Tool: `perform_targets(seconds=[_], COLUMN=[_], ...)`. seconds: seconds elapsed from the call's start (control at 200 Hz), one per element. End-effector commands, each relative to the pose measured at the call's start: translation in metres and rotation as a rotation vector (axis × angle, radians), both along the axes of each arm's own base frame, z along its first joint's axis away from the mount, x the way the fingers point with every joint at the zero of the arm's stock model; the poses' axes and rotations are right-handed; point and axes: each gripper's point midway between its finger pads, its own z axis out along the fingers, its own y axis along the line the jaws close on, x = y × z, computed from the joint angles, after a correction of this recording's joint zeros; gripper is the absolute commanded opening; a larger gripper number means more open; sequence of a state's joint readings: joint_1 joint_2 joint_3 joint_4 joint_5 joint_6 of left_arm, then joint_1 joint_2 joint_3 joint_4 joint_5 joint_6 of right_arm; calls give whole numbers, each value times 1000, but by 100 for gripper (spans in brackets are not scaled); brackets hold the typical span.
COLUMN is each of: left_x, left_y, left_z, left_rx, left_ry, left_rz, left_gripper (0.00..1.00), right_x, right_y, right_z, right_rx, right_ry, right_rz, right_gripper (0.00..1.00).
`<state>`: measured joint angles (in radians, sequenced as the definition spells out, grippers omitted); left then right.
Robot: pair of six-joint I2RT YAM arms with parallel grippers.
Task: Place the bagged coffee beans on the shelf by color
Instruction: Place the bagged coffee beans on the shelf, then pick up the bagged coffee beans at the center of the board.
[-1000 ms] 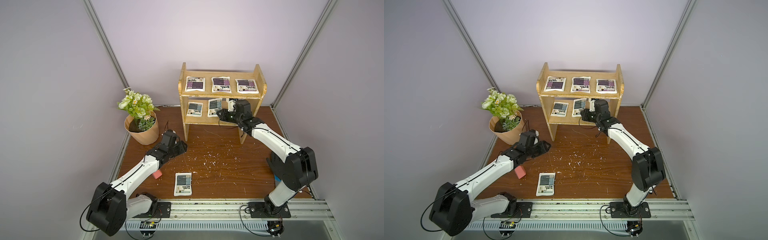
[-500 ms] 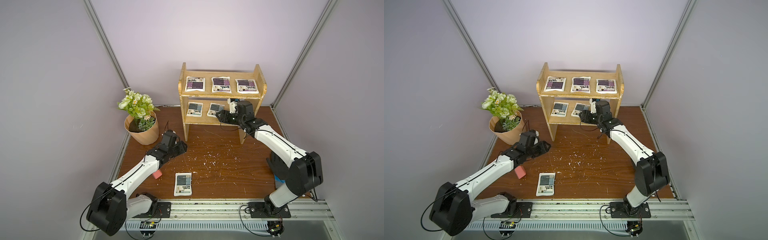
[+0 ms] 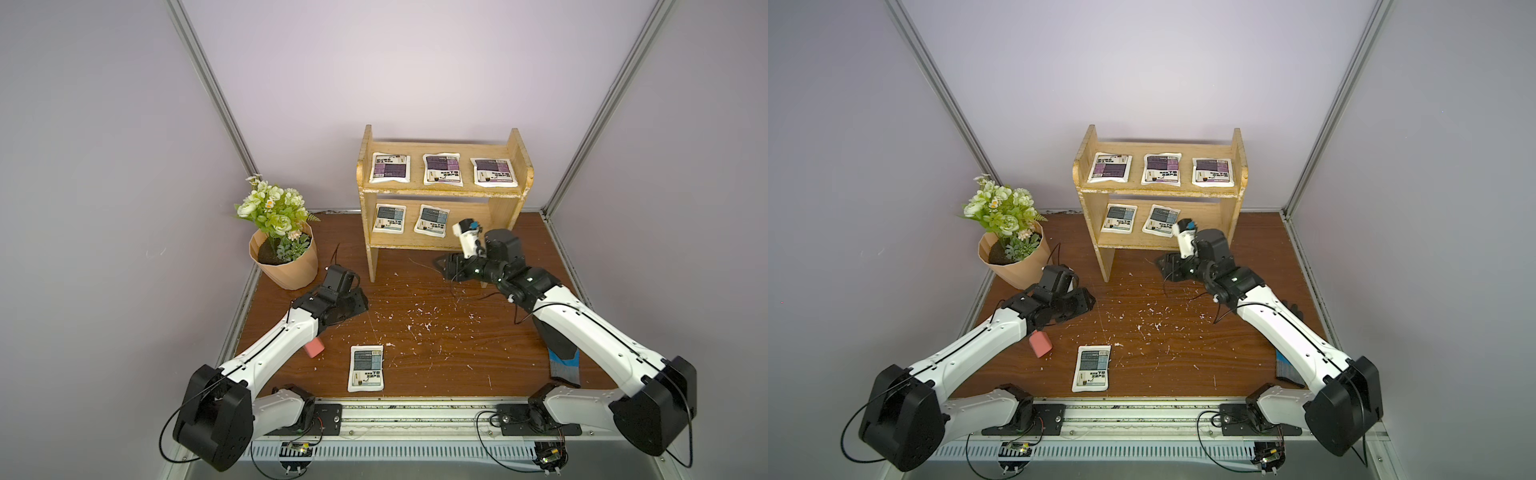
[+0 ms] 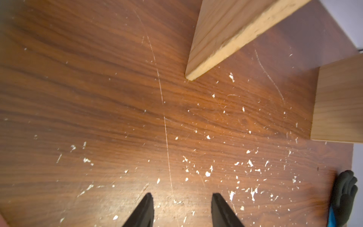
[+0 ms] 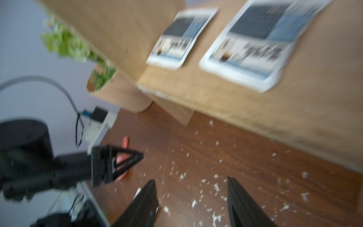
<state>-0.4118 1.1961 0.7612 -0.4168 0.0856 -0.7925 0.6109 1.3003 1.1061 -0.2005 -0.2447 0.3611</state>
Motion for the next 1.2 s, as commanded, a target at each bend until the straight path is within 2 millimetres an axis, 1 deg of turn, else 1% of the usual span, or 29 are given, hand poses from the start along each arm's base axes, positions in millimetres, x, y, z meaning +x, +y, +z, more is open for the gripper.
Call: perform_targets(seconds=[0.0,0.105,0.205,0.365,0.45,0.51,0.605,0.69,0.756,0.856,0.956,1.011,1.111,1.196], left_x=[-22,-57,-88,-119,-129,-140,-161,-178,-183,-181,-179,-176,-172,-166], left_y=[10,19,30,43,39,33,27,31,33,30,15,3,-17,-31], left_z=[-15,-40,-58,-73,-77,-81,-93,-104,-108,-110,-116,-118,-120,-118], left_rx=[65,93,116,128,138,153,158,149,139,109,23,-23,-52,-48], left_ry=[115,241,343,427,442,477,541,598,606,591,582,571,551,544], left_rz=[-38,-68,-58,1,-6,-32,-58,-39,-21,-1,4,-4,-58,-126], left_gripper=[51,51,51,51,52,53,53,53,53,53,52,52,51,45], right_x=[-61,-93,-119,-149,-157,-161,-166,-170,-172,-173,-176,-180,-189,-195], right_y=[41,62,80,105,112,114,121,127,130,133,136,139,143,144], right_z=[-53,-83,-102,-132,-148,-157,-161,-166,-174,-182,-184,-183,-185,-193], right_rx=[-10,0,-26,-86,-107,-114,-94,-82,-93,-101,-72,-47,-1,14], right_ry=[185,303,362,436,474,492,510,520,533,555,572,587,627,669], right_rz=[271,393,508,631,659,664,692,718,731,734,754,779,824,850], right_gripper=[60,60,60,59,59,59,58,58,57,57,55,53,52,49])
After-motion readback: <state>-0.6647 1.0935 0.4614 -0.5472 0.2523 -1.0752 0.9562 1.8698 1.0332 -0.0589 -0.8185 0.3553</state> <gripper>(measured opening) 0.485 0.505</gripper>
